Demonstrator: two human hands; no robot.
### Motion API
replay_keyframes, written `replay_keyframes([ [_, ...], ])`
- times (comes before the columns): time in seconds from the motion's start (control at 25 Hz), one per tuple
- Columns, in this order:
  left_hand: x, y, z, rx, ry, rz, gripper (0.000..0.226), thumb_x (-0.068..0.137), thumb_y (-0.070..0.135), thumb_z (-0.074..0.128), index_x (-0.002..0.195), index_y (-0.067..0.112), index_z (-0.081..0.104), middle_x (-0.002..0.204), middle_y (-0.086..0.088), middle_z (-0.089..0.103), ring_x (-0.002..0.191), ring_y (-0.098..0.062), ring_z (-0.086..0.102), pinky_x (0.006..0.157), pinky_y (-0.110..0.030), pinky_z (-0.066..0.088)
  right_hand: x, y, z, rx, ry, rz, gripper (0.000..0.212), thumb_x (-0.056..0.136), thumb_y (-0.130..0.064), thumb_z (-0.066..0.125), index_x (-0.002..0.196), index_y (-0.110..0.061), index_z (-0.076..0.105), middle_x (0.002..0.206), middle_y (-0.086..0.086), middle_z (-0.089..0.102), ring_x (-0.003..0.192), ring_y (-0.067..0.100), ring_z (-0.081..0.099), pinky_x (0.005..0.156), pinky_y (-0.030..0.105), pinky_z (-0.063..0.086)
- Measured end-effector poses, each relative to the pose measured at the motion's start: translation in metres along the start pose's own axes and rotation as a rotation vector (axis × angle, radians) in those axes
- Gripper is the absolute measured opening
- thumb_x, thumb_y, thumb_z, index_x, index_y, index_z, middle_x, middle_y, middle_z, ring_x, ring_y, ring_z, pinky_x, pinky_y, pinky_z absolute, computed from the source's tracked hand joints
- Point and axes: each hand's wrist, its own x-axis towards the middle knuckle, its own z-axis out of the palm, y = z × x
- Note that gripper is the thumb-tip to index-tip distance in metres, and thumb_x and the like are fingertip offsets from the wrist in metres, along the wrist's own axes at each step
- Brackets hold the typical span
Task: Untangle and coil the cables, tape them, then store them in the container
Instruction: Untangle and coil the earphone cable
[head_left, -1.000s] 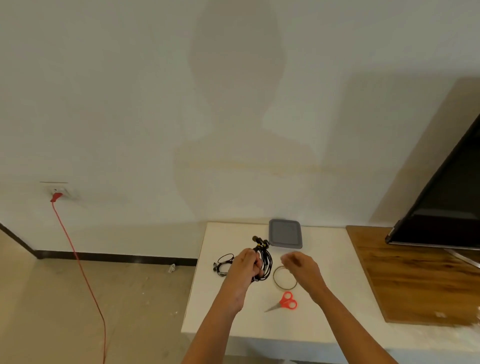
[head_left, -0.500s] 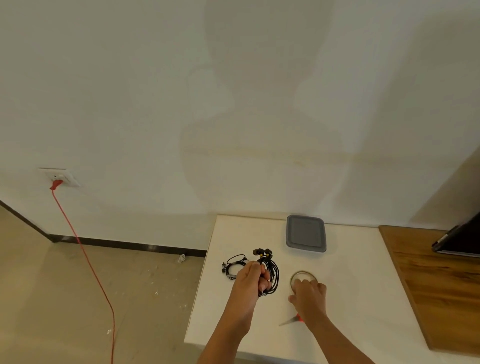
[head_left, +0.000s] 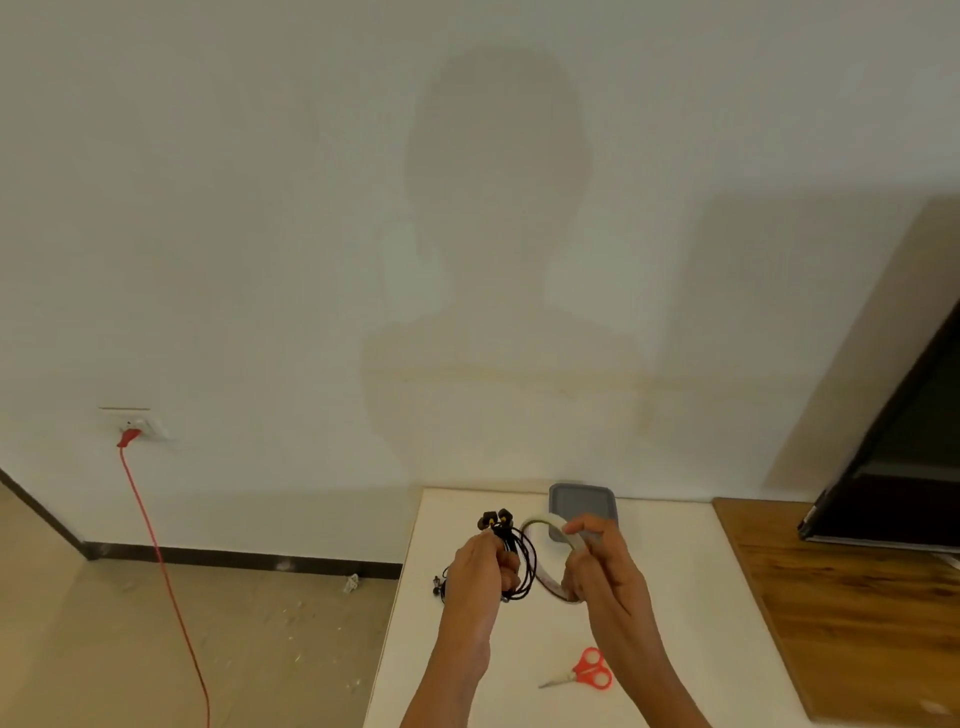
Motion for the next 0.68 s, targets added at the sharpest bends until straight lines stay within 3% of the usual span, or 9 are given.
replay_keyframes([
  [0.12, -0.042, 0.027, 0.001, 0.017, -0.053, 0.06, 0.034, 0.099, 0.038, 0.039, 0.087, 0.015, 0.062, 0.08, -0.004, 0.072, 0.067, -0.014, 0.051, 0.073, -0.03, 0.046, -0.02, -0.054, -0.004, -0.105, -0.119, -0.144, 0.03, 0.093, -0.016, 0.038, 0.096, -0.042, 0.052, 0.059, 0.019, 0.04, 0.05, 0.016, 0.033, 0.048, 0.026, 0.029],
  [0.2, -0.072, 0.041, -0.002, 0.039, -0.073, 0.124, 0.039, 0.093, 0.048, 0.05, 0.085, 0.012, 0.065, 0.075, -0.001, 0.068, 0.074, -0.016, 0.058, 0.081, -0.034, 0.048, -0.034, -0.082, -0.007, -0.183, -0.202, -0.246, 0.035, 0.091, -0.012, 0.039, 0.096, -0.045, 0.049, 0.057, 0.014, 0.041, 0.048, 0.01, 0.03, 0.047, 0.021, 0.025],
  [0.36, -0.132, 0.062, -0.013, -0.086, -0.156, 0.212, 0.024, 0.087, 0.028, 0.065, 0.07, 0.01, 0.068, 0.062, 0.0, 0.061, 0.067, -0.016, 0.056, 0.068, -0.028, 0.045, -0.064, -0.122, -0.014, -0.338, -0.26, -0.415, 0.03, 0.091, -0.013, 0.042, 0.101, -0.041, 0.043, 0.065, 0.002, 0.051, 0.053, 0.017, 0.04, 0.049, 0.023, 0.03],
  [0.48, -0.166, 0.068, -0.018, -0.153, -0.145, 0.241, 0.029, 0.086, 0.023, 0.065, 0.058, 0.015, 0.067, 0.053, 0.002, 0.058, 0.06, -0.014, 0.052, 0.061, -0.026, 0.042, -0.083, -0.141, -0.02, -0.44, -0.173, -0.565, 0.03, 0.092, -0.019, 0.046, 0.115, -0.037, 0.044, 0.076, -0.007, 0.062, 0.064, 0.011, 0.049, 0.055, 0.011, 0.038],
  [0.56, -0.181, 0.068, -0.02, -0.166, -0.114, 0.255, 0.031, 0.085, 0.024, 0.067, 0.055, 0.016, 0.07, 0.057, 0.0, 0.061, 0.065, -0.018, 0.053, 0.065, -0.03, 0.045, -0.09, -0.146, -0.024, -0.566, -0.074, -0.701, 0.028, 0.091, -0.024, 0.047, 0.119, -0.027, 0.046, 0.079, -0.005, 0.067, 0.069, 0.006, 0.05, 0.06, 0.005, 0.04],
  [0.68, -0.198, 0.067, -0.024, -0.22, -0.093, 0.256, 0.026, 0.085, 0.025, 0.068, 0.063, 0.012, 0.073, 0.066, -0.003, 0.069, 0.067, -0.019, 0.055, 0.068, -0.03, 0.046, -0.097, -0.149, -0.03, -0.666, 0.086, -0.836, 0.018, 0.095, -0.032, 0.044, 0.107, -0.02, 0.05, 0.074, -0.001, 0.066, 0.061, 0.009, 0.049, 0.054, 0.012, 0.04],
])
